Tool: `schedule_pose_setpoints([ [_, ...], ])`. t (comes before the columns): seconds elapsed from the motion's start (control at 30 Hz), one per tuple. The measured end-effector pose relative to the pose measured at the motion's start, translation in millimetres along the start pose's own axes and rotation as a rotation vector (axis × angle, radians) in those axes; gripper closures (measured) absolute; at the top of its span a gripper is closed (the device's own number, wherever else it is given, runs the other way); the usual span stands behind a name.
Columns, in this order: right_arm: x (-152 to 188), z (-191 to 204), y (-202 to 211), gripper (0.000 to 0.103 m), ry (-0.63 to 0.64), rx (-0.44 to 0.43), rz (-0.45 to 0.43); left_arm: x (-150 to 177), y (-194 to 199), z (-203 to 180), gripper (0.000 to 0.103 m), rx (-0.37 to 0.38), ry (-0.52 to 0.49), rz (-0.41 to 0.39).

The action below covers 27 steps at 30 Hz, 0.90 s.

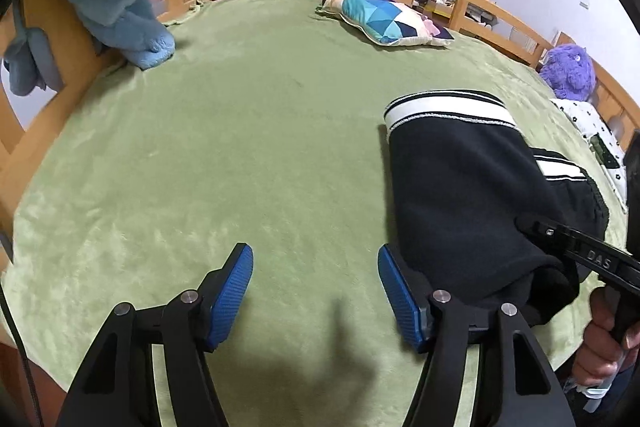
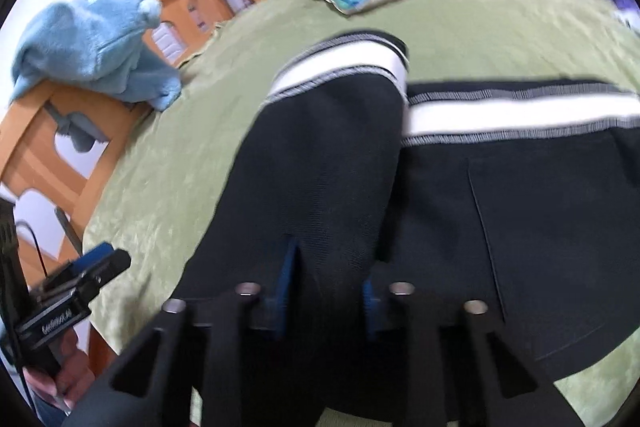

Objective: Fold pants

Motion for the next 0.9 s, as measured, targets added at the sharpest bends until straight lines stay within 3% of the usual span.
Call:
schedule_pose_setpoints([
  [0.3,-24.8,10.0,33.4,0.090,0.071,-0.032,-0.047,-10.4,-5.8,-9.0,0.041,-0.033,-0.012,0.028],
  [0.47,-45.7,-3.9,63.7,0.091,0.125,-0.007,-0.098,-19.5,-2.8,-25.9,0.041,0.004,-0.020,0.025],
  [0.73,-80.2,-108.5,134.7,0.092,0.127,0.130,-0.197,-37.0,-10.1,-71.5,0.040,0.073,-0.035,0.049],
  [0.9,-67.4,-215.4,132.6,0.092,0.057,0.271,-0.114,-35.5,-21.0,-110.5,0.039,0.111,-0.068,0.073],
])
Point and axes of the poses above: each gripper's, at about its wrist camera, not at the fingertips, and y roughly against the way its jaws point, z to its left, x to its underside, the point moved 6 cm from there along -y, roughly the way its jaws point, and after that the axes turned 1 degree about x, right-handed, at the moved point
